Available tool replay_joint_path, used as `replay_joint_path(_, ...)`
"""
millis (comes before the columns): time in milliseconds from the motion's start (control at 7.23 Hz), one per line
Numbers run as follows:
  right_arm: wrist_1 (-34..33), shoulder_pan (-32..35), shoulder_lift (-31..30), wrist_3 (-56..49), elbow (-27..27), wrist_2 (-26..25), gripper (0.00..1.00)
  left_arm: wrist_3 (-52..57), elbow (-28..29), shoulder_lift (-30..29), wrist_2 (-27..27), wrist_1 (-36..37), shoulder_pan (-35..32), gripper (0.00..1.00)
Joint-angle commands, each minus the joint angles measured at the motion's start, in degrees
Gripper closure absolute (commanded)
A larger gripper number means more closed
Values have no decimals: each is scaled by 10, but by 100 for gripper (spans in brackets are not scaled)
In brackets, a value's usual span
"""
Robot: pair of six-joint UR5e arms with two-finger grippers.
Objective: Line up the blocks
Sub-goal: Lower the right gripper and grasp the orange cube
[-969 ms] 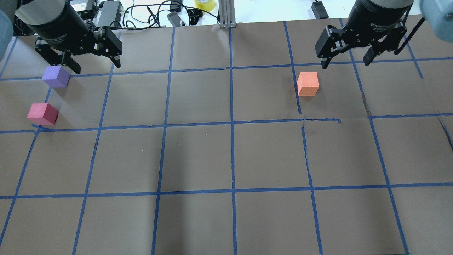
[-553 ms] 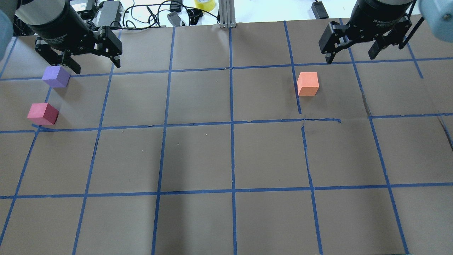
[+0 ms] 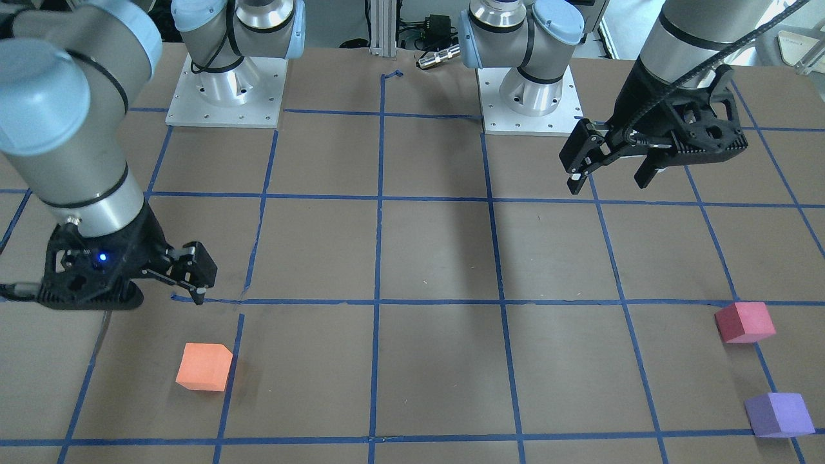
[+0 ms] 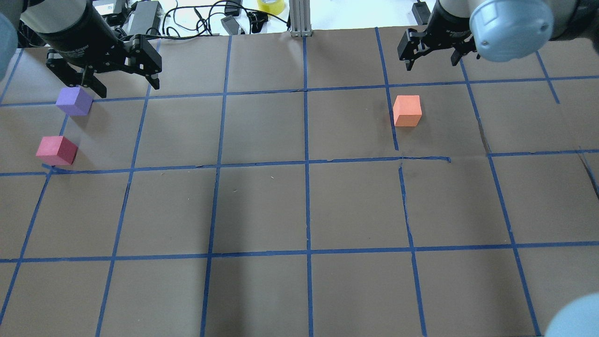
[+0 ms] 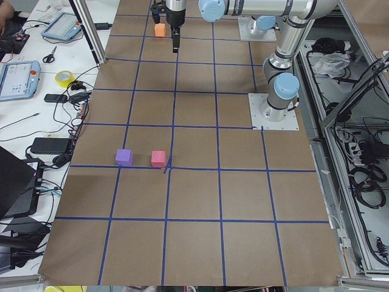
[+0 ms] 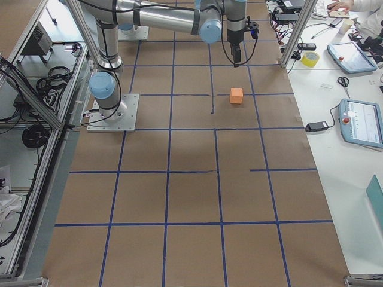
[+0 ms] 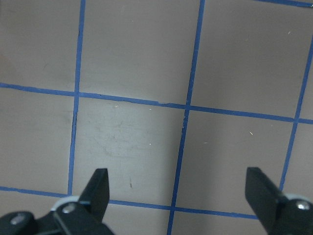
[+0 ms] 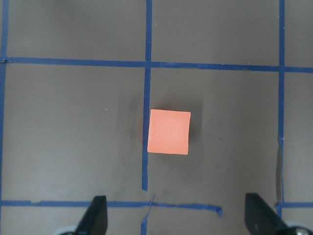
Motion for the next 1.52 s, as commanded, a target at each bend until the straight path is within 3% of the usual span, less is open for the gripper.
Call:
replay_joint_path(0,-132,-11,110,-9,-2,1,0,-1,2,-1,0,0,0,0)
replay_joint_path(277,-140,-19,154,-9,-2,5,0,-1,1,0,0,0,0,0)
replay_joint_path(692,-125,-18,160,0,0,16,0,-1,1,-1,0,0,0,0)
replay_joint_path(1107,-66,-17,164,1,8,18,1,0,1,-1,0,0,0,0)
replay_joint_path(1384,-82,-17,172,-9,13,15,72,0,1,-1,0,0,0,0)
